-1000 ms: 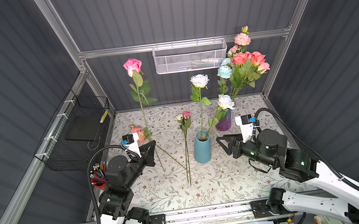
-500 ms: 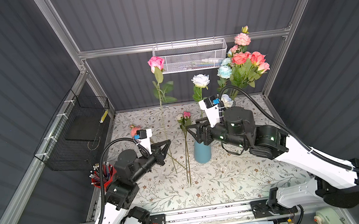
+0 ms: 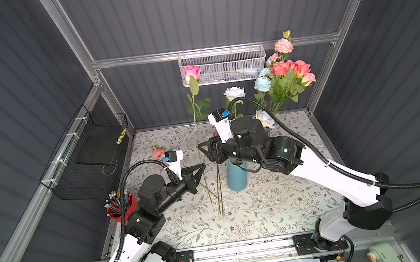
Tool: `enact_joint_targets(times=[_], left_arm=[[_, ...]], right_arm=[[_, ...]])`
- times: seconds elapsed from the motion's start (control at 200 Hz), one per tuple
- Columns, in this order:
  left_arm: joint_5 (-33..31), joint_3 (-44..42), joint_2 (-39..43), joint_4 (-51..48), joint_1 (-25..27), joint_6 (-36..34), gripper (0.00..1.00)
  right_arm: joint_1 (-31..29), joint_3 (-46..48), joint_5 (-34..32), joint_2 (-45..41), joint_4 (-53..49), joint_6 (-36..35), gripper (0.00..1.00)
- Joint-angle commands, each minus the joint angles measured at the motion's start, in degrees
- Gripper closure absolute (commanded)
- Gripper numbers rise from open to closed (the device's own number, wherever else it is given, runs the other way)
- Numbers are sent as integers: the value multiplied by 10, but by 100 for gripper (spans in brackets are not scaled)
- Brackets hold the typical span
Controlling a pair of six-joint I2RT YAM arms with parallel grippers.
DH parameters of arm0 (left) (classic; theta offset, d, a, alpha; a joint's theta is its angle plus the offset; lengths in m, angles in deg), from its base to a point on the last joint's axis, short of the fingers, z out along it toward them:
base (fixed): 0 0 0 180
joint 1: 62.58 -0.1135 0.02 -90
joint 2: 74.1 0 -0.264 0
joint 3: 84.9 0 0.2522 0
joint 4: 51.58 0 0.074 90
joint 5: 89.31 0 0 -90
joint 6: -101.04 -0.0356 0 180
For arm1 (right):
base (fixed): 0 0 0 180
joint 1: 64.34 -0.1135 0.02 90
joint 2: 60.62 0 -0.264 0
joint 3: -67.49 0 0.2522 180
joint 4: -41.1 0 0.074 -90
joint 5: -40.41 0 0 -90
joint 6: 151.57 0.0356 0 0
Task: Arrange the flowers into the vase
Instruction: 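Lift the pink rose with left gripper while right gripper reaches to its stem, then close right gripper on the pink rose stem while left gripper opens and withdraws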
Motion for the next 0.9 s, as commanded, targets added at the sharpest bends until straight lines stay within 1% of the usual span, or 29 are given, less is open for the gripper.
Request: enact_joint_targets(times=[0.0,0.08,0.165,0.305,0.355,0.425,0.475,0.58,0.755,0.77,0.805,0.85,0.895], left_arm=[[-3,3,10,6,2,4,100],[-3,5,14,1,2,2,100],[-5,5,16,-5,2,-1,100],[-5,6,17,-9,2,-4,100],[-5,7,16,-11,2,-5,100],[-7,6,16,-12,2,-6,100],[-8,6,15,-12,2,-6,100],[-12,2,14,-12,2,-5,100],[-24,0,11,-10,2,9,100],[-25,0,10,-9,2,11,96],[-26,0,10,-11,2,14,80],[-30,1,9,-15,2,15,67],[-35,3,11,-22,2,14,46]], right_arm=[[6,-37,15,25,-9,8,46],[10,-40,14,37,-6,15,49],[13,-37,29,46,8,14,51],[20,-43,39,59,12,26,64],[21,-41,40,60,18,28,70],[22,-39,46,59,26,29,75],[22,-40,48,60,30,29,81],[22,-37,53,58,35,29,89],[22,-28,57,56,45,16,92],[22,-28,55,55,45,16,92],[22,-27,53,56,45,15,92],[21,-27,51,55,47,12,93],[21,-29,45,54,45,6,93]])
